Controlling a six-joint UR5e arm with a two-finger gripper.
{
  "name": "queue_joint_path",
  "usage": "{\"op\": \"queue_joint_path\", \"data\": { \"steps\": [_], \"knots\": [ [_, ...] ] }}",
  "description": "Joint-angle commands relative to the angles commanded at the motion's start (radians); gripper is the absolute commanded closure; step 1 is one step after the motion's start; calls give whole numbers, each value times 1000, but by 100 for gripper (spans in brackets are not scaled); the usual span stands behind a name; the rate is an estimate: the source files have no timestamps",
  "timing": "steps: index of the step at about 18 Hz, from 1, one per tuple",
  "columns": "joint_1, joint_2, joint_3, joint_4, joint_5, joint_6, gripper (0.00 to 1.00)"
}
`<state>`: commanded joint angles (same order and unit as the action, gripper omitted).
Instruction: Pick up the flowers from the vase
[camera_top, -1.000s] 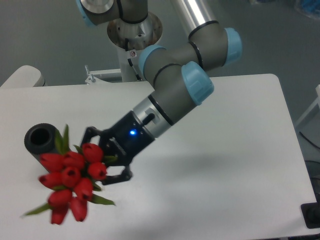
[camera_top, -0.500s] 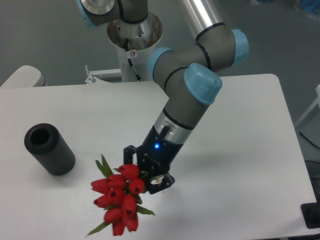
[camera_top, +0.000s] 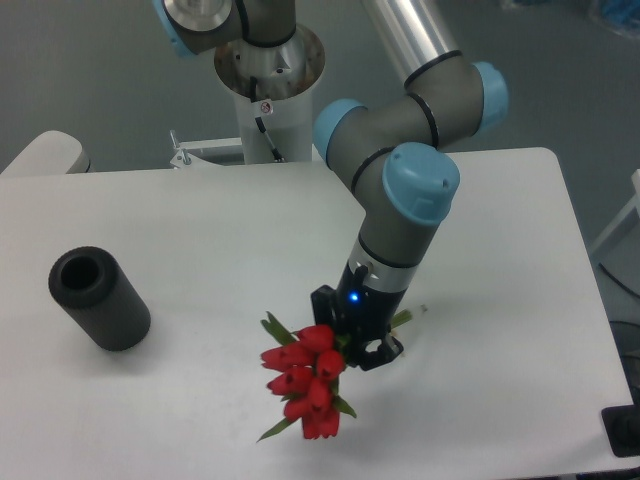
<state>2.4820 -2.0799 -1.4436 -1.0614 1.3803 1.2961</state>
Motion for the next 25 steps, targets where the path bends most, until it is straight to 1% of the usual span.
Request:
{"op": "queue_joint_path", "data": {
  "steps": [1, 2, 3, 6, 7, 10, 13, 15, 17, 20, 25],
  "knots": [
    [-2, -15, 9, -11, 41, 17, 86],
    [-2, -19, 11, -14, 58, 23, 87],
    [-2, -25, 15, -17, 66, 25, 87],
    [-8, -38, 44, -61, 92, 25, 87],
    [-12, -46, 52, -64, 106, 25, 87],
    [-20, -65, 60, -52, 124, 25, 88],
    [-20, -85, 100, -60, 135, 38, 88],
    [-31, -89, 100, -54, 158, 69, 88],
    [-41, -94, 106, -64, 213, 94, 88],
    [-43, -94, 117, -68, 214, 120, 89],
    [-40, -95, 115, -68, 214, 123, 90]
  ]
}}
